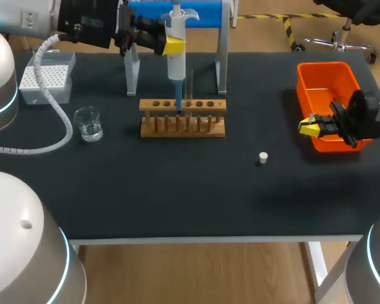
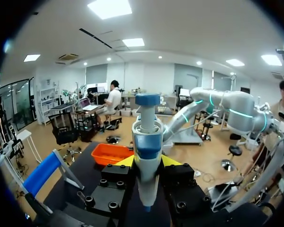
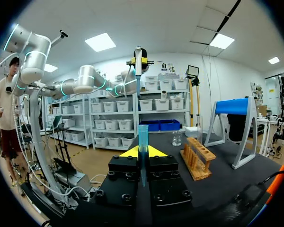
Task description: Invert the test tube, pick up the pipette, mount the tip to pipette, aspirate from beaker and dispense into the tube, eject the tip, return the pipette, and cap with the stopper.
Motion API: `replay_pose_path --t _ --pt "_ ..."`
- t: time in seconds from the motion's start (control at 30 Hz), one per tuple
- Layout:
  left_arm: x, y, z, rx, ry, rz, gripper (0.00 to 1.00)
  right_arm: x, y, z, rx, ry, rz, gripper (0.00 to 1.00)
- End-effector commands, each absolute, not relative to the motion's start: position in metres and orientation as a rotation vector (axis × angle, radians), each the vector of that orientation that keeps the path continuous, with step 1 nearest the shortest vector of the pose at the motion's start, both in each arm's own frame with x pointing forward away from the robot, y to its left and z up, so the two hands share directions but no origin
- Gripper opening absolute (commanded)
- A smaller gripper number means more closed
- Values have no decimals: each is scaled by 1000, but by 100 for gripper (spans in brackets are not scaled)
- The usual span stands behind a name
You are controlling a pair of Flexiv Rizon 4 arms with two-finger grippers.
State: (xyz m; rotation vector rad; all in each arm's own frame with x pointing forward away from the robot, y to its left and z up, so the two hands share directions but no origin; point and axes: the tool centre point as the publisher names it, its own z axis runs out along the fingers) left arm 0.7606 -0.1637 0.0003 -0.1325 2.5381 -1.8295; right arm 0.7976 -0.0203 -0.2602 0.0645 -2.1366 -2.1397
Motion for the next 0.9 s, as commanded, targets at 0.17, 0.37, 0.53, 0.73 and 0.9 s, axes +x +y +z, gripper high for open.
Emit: replay_pose_path --t 0.17,0.37,0.53,0.73,0.9 --pt "760 -163 1 -132 2539 -1829 0 797 -21 -260 65 -2138 -2139 0" --pt "760 -163 1 -132 2539 -1829 0 797 -21 -260 65 -2138 -2139 0" --pt "760 -163 1 -132 2539 -1829 0 797 -21 -260 65 -2138 -2139 0" --pt "760 -163 1 -132 2539 -1829 0 797 -21 -260 65 -2138 -2139 0" --pt "760 -163 1 -132 2539 -1829 0 792 -5 -257 15 -2218 -2122 0"
